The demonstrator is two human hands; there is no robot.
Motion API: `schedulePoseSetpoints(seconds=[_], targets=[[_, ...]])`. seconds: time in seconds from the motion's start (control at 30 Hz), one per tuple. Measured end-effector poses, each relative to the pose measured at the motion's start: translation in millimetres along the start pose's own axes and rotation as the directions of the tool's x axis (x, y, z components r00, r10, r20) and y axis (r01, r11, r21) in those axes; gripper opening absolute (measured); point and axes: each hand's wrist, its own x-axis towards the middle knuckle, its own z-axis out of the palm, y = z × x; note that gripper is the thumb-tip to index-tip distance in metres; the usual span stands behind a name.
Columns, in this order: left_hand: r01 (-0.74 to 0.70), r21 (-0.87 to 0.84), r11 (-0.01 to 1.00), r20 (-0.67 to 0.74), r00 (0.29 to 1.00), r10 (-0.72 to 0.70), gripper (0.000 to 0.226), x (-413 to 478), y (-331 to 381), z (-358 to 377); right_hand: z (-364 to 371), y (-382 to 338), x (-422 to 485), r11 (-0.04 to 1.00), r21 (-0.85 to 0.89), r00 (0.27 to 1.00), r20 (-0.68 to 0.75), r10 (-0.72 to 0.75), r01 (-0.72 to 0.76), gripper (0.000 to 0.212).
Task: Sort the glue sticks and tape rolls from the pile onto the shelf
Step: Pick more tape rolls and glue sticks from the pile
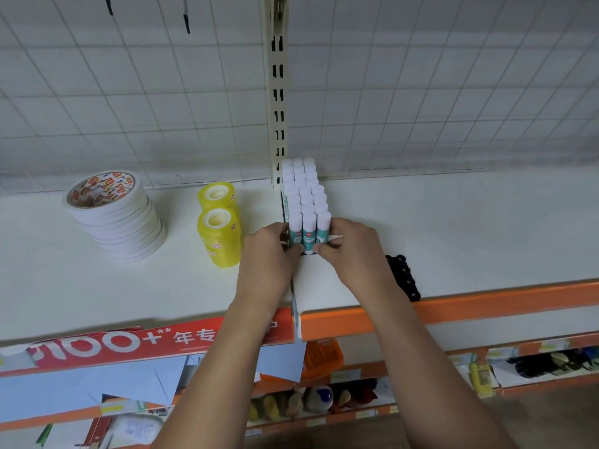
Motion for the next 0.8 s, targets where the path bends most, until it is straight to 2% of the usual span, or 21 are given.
schedulePoseSetpoints(seconds=[0.13, 0.27, 0.43, 0.6, 0.8], targets=[[0.038, 0.086, 0.996, -0.027, 0.999, -0.036, 0.029, -7.6, -0.8, -9.2, -6.0, -4.4, -18.5, 0.994, -0.08, 0.996, -0.054, 0.073, -0.077, 0.039], [0.013, 0.226, 0.974, 0.005, 1.0, -0.015, 0.023, -22.8, -1.9, -25.8, -14.6, -22.5, -43.0, 0.973, -0.228, 0.984, -0.176, 0.004, -0.044, 0.022], [-0.043, 0.341, 0.939, 0.029, 0.999, 0.035, 0.02, -44.7, -10.5, -63.4, -0.9, -61.0, -54.5, 0.979, -0.182, 0.995, -0.008, -0.098, 0.095, 0.015], [-0.056, 0.4, 0.915, 0.053, 0.998, 0.038, 0.022, -76.2, -55.0, -129.8, 48.1, -118.4, -61.3, 0.951, -0.157, 0.958, 0.154, -0.243, 0.266, 0.018], [0.127, 0.422, 0.898, -0.075, 0.992, -0.105, 0.024, -131.7, -136.3, -243.1, 142.0, -221.2, -86.8, 0.874, -0.071, 0.844, 0.31, -0.439, 0.481, 0.025]])
